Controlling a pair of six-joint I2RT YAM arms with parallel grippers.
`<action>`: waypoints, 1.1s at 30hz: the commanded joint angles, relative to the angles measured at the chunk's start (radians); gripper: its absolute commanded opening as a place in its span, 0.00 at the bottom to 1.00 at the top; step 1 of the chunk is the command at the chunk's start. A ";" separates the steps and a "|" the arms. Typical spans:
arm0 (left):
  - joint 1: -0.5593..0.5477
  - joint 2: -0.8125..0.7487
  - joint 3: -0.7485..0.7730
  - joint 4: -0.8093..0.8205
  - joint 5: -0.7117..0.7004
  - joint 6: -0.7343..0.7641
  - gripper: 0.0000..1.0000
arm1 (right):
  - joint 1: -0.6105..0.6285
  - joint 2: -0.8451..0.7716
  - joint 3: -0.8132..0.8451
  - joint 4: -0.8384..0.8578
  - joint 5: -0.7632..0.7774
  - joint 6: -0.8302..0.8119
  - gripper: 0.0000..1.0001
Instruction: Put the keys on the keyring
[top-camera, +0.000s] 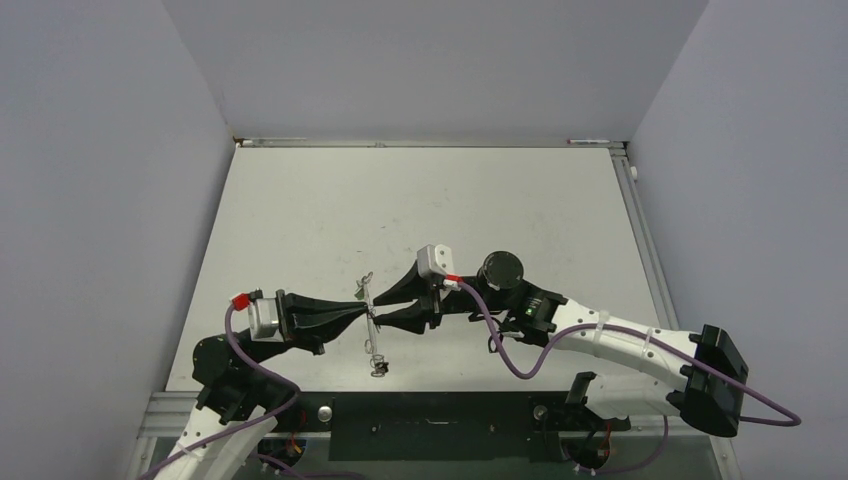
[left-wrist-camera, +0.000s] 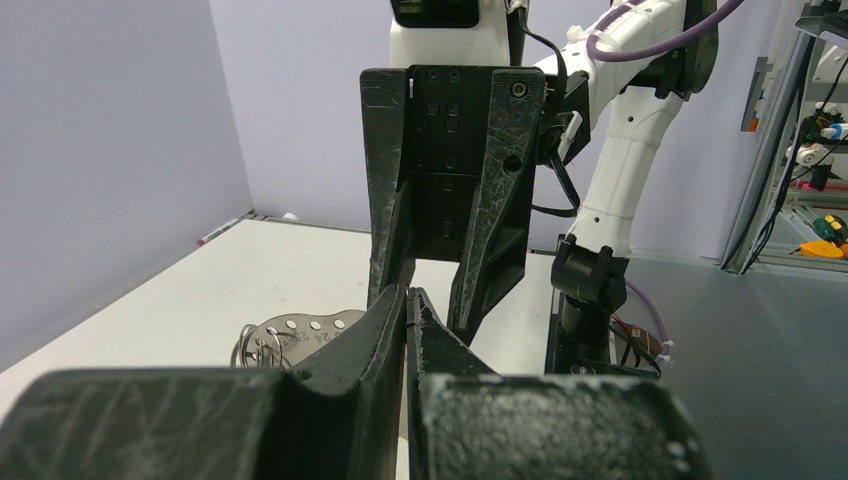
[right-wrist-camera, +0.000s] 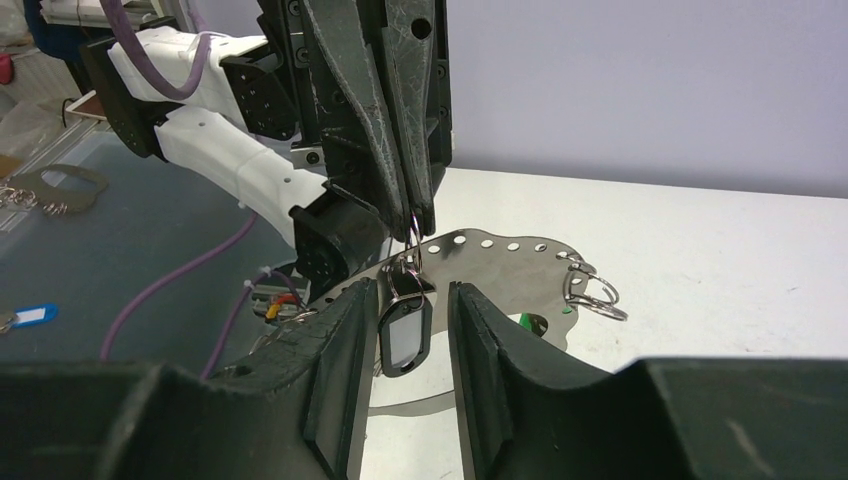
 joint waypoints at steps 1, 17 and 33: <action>0.010 0.007 0.010 0.076 0.010 -0.014 0.00 | 0.000 0.006 0.027 0.096 -0.035 0.011 0.33; 0.014 0.004 0.007 0.076 0.016 -0.015 0.00 | 0.006 0.042 0.047 0.154 -0.068 0.049 0.26; 0.019 -0.002 0.007 0.076 0.015 -0.014 0.00 | 0.007 0.042 0.056 0.135 -0.082 0.045 0.26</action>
